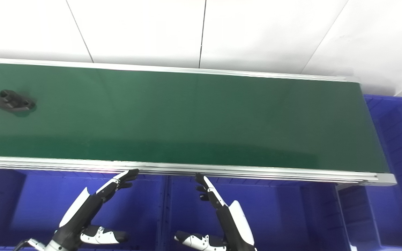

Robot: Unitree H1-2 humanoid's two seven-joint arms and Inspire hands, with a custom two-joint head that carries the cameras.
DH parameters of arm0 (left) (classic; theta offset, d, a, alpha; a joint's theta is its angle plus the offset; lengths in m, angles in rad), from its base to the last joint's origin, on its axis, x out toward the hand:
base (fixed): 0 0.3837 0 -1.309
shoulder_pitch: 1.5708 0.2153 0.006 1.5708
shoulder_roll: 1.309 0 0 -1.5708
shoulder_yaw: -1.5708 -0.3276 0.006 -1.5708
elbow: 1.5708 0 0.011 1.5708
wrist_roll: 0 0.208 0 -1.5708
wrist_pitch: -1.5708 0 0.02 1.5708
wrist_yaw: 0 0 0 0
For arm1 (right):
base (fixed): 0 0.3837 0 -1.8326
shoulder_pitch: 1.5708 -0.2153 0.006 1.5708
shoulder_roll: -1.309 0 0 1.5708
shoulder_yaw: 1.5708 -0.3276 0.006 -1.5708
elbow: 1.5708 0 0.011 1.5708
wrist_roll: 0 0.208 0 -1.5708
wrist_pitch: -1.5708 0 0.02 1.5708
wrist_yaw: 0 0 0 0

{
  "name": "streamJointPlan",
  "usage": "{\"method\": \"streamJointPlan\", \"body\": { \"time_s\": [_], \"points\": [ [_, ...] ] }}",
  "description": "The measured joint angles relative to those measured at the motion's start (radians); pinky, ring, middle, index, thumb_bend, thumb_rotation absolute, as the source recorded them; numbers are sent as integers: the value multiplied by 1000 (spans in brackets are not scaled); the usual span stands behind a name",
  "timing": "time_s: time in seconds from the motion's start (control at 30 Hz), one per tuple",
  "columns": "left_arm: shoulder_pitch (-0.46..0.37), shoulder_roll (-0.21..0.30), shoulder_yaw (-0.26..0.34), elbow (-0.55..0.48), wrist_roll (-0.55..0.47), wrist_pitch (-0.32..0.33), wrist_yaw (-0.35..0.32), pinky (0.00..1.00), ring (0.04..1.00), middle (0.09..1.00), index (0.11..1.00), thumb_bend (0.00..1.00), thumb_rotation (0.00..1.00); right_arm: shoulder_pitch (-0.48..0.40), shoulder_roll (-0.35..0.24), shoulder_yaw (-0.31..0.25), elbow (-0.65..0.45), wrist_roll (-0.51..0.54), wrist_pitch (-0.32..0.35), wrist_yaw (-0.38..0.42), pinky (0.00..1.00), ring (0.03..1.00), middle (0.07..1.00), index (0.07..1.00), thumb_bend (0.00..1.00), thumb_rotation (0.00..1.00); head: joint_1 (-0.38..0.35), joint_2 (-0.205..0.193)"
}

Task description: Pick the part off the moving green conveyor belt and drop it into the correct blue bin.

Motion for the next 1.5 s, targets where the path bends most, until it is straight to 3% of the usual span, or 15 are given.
{"method": "streamJointPlan", "body": {
  "time_s": [0.23,0.3,0.37,0.43,0.5,0.67,0.73,0.8,1.0,1.23,1.33,1.5],
  "points": [
    [0,-1,-10,3,3,0,3,835,884,910,889,830,591,0,-3,-1,21,9,-14,-1,770,851,914,955,694,499,94,-38],
    [0,-4,-21,8,5,0,10,831,882,910,892,827,594,1,-10,-2,30,16,-14,0,753,845,913,959,691,498,175,-70],
    [0,-6,-31,15,22,0,16,823,879,910,892,842,603,0,-21,-5,32,32,-17,0,732,838,914,968,682,495,175,-71],
    [0,-9,-40,27,34,0,24,812,875,910,891,861,606,-1,-31,-8,38,42,-29,0,693,822,912,976,671,496,227,-116],
    [1,-17,-47,35,43,0,37,805,871,909,890,866,606,-1,-37,-8,50,50,-32,0,670,812,911,979,668,499,230,-123],
    [-1,-25,-68,50,44,0,52,788,861,904,886,877,586,-5,-37,-5,72,47,-35,-8,718,842,916,976,658,495,256,-199],
    [-1,-24,-70,66,44,0,56,781,856,900,881,875,571,-11,-41,2,85,41,-38,-23,735,854,923,976,657,495,256,-199],
    [-1,-22,-75,72,43,0,58,773,852,897,878,875,567,-20,-52,21,101,37,-38,-40,737,863,933,977,664,501,271,-233],
    [-14,-22,-96,91,40,0,75,756,841,888,868,879,566,-38,-75,51,134,37,-40,-89,649,810,906,971,682,499,278,-264],
    [-23,-13,-113,105,41,0,90,741,832,881,862,870,565,-50,-85,84,144,37,-40,-136,651,818,907,968,675,503,275,-284],
    [-33,-4,-118,114,40,0,97,740,832,880,861,864,556,-59,-95,100,161,32,-40,-157,753,891,950,979,665,503,259,-304],
    [-48,2,-136,144,39,0,120,734,828,877,858,870,562,-69,-112,127,160,32,-41,-203,799,920,966,983,651,462,253,-334]
  ]
}}
